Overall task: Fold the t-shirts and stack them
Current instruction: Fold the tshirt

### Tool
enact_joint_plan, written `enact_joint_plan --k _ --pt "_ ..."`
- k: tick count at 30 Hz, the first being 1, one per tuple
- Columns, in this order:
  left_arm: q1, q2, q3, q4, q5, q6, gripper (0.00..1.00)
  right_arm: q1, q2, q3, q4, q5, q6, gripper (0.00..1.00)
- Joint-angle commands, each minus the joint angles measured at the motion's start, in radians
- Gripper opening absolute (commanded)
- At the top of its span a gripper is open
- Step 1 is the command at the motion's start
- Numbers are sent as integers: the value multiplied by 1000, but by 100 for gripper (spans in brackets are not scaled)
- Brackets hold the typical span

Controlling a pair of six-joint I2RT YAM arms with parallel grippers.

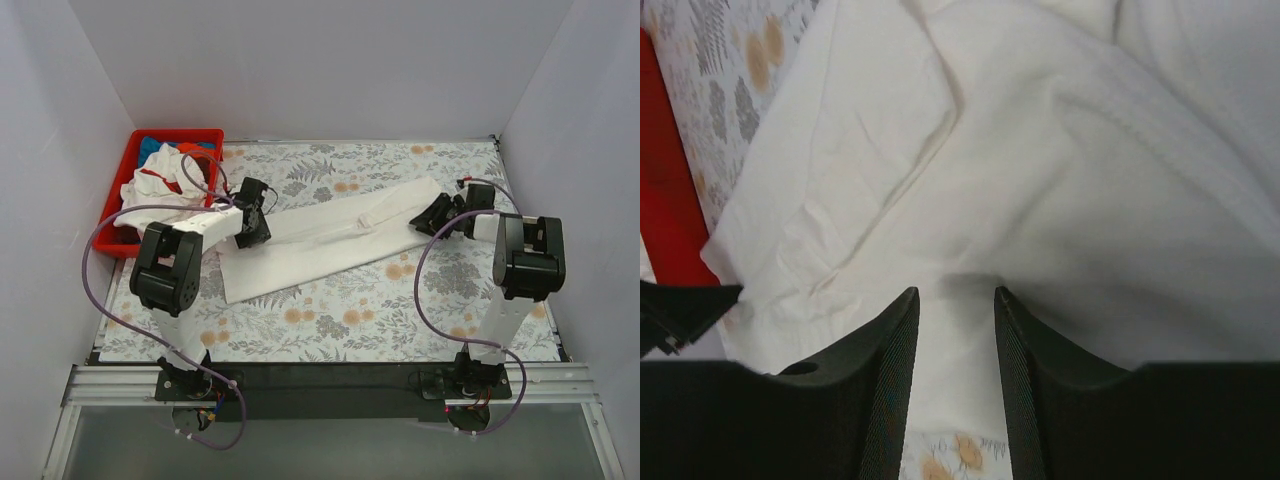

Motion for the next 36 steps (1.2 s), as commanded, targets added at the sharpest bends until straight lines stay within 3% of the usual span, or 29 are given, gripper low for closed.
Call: enact_joint_plan --k 1,4,10,14,19,26,31,36 --pt "-13 -87 -140 -147 160 -53 41 -5 131 147 7 25 17 44" --pt "-53 -167 -248 -176 276 -77 41 -5 229 292 5 -15 35 44" --pt "-258 -300 -432 -198 478 -191 41 34 388 527 5 -95 37 44" --pt "-393 -346 -429 -185 553 -235 42 65 392 616 7 -130 32 45" --pt "-417 -426 -368 -230 418 -254 42 78 255 513 8 -130 19 46" --pt "-387 -495 -283 -242 223 -214 42 160 8 231 27 -69 -6 43" --pt "-329 -451 -311 -212 204 -173 33 214 -7 84 111 -32 54 33" --pt "-317 -385 -339 -169 250 -160 30 237 69 84 134 6 57 29"
